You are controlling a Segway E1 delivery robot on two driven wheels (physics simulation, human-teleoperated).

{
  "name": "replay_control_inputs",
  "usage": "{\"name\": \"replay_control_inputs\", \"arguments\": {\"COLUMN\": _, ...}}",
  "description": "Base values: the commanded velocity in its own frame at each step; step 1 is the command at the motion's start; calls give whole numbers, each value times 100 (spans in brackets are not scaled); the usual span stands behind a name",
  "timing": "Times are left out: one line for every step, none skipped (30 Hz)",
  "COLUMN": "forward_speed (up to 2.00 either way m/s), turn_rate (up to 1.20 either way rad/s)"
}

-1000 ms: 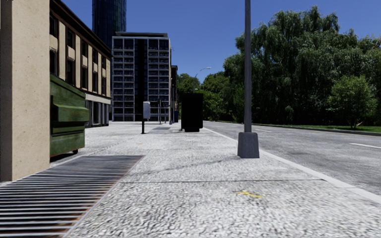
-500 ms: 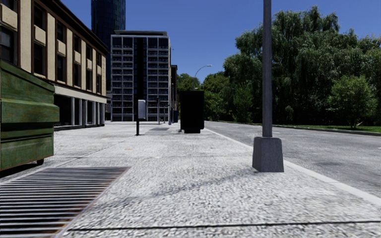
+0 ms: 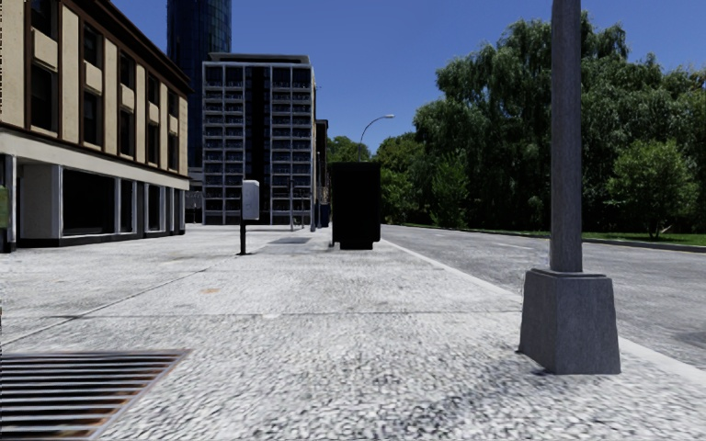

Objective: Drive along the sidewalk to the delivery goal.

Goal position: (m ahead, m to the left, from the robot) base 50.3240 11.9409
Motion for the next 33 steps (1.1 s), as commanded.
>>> {"name": "replay_control_inputs", "arguments": {"forward_speed": 200, "turn_rate": 0}}
{"name": "replay_control_inputs", "arguments": {"forward_speed": 200, "turn_rate": 0}}
{"name": "replay_control_inputs", "arguments": {"forward_speed": 200, "turn_rate": 0}}
{"name": "replay_control_inputs", "arguments": {"forward_speed": 200, "turn_rate": 0}}
{"name": "replay_control_inputs", "arguments": {"forward_speed": 200, "turn_rate": 0}}
{"name": "replay_control_inputs", "arguments": {"forward_speed": 200, "turn_rate": 0}}
{"name": "replay_control_inputs", "arguments": {"forward_speed": 200, "turn_rate": 0}}
{"name": "replay_control_inputs", "arguments": {"forward_speed": 200, "turn_rate": 0}}
{"name": "replay_control_inputs", "arguments": {"forward_speed": 200, "turn_rate": 0}}
{"name": "replay_control_inputs", "arguments": {"forward_speed": 200, "turn_rate": 0}}
{"name": "replay_control_inputs", "arguments": {"forward_speed": 200, "turn_rate": 0}}
{"name": "replay_control_inputs", "arguments": {"forward_speed": 200, "turn_rate": 0}}
{"name": "replay_control_inputs", "arguments": {"forward_speed": 200, "turn_rate": 0}}
{"name": "replay_control_inputs", "arguments": {"forward_speed": 200, "turn_rate": 0}}
{"name": "replay_control_inputs", "arguments": {"forward_speed": 200, "turn_rate": 17}}
{"name": "replay_control_inputs", "arguments": {"forward_speed": 200, "turn_rate": 60}}
{"name": "replay_control_inputs", "arguments": {"forward_speed": 200, "turn_rate": 80}}
{"name": "replay_control_inputs", "arguments": {"forward_speed": 200, "turn_rate": 92}}
{"name": "replay_control_inputs", "arguments": {"forward_speed": 200, "turn_rate": 92}}
{"name": "replay_control_inputs", "arguments": {"forward_speed": 200, "turn_rate": 94}}
{"name": "replay_control_inputs", "arguments": {"forward_speed": 200, "turn_rate": 90}}
{"name": "replay_control_inputs", "arguments": {"forward_speed": 200, "turn_rate": 13}}
{"name": "replay_control_inputs", "arguments": {"forward_speed": 200, "turn_rate": 2}}
{"name": "replay_control_inputs", "arguments": {"forward_speed": 200, "turn_rate": 2}}
{"name": "replay_control_inputs", "arguments": {"forward_speed": 200, "turn_rate": 0}}
{"name": "replay_control_inputs", "arguments": {"forward_speed": 200, "turn_rate": 0}}
{"name": "replay_control_inputs", "arguments": {"forward_speed": 200, "turn_rate": 0}}
{"name": "replay_control_inputs", "arguments": {"forward_speed": 200, "turn_rate": 0}}
{"name": "replay_control_inputs", "arguments": {"forward_speed": 200, "turn_rate": 0}}
{"name": "replay_control_inputs", "arguments": {"forward_speed": 200, "turn_rate": 0}}
{"name": "replay_control_inputs", "arguments": {"forward_speed": 200, "turn_rate": 0}}
{"name": "replay_control_inputs", "arguments": {"forward_speed": 200, "turn_rate": 0}}
{"name": "replay_control_inputs", "arguments": {"forward_speed": 200, "turn_rate": 0}}
